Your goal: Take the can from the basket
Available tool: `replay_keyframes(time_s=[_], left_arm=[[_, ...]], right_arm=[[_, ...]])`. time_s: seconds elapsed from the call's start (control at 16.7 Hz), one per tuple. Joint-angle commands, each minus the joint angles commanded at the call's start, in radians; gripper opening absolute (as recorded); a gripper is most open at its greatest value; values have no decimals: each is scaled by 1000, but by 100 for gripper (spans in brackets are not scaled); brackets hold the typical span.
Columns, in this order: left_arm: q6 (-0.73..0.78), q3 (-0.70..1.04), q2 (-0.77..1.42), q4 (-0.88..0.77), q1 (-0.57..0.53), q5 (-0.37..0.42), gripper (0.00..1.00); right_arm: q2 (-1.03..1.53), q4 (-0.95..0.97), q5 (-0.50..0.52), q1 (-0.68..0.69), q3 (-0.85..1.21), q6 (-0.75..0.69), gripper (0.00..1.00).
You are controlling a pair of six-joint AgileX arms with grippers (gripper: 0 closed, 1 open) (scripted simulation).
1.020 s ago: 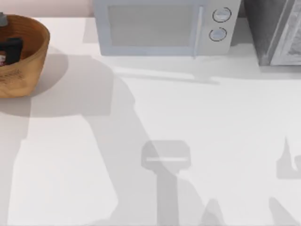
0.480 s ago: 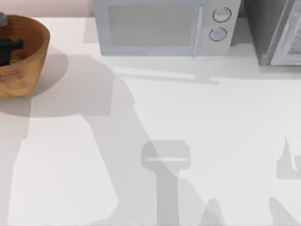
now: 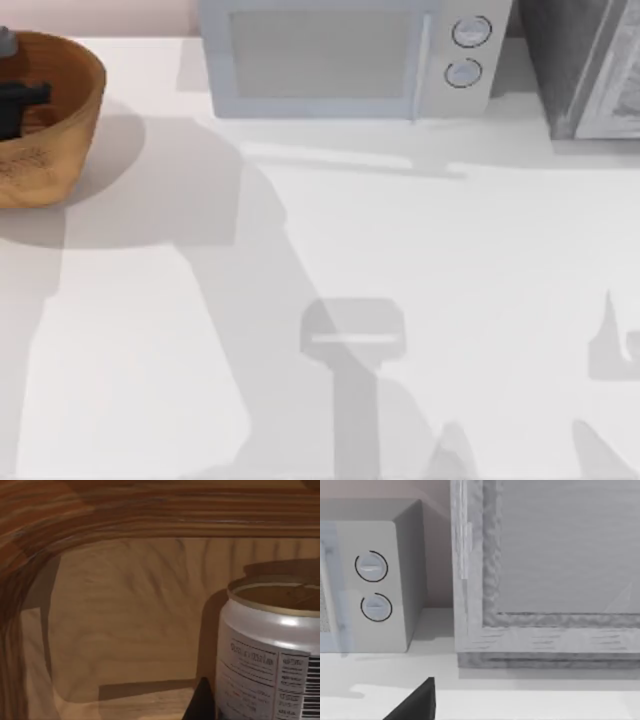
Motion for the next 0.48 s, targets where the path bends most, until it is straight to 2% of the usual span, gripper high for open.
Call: replay_keyframes(time_s=[0.3,0.48], left_arm=[[-26,-68,-100,5,1,-3,0],[-37,-180,-222,58,-6,-11,0]], right_arm=[[0,0,0,0,0,0,100],[0,0,0,0,0,0,100]])
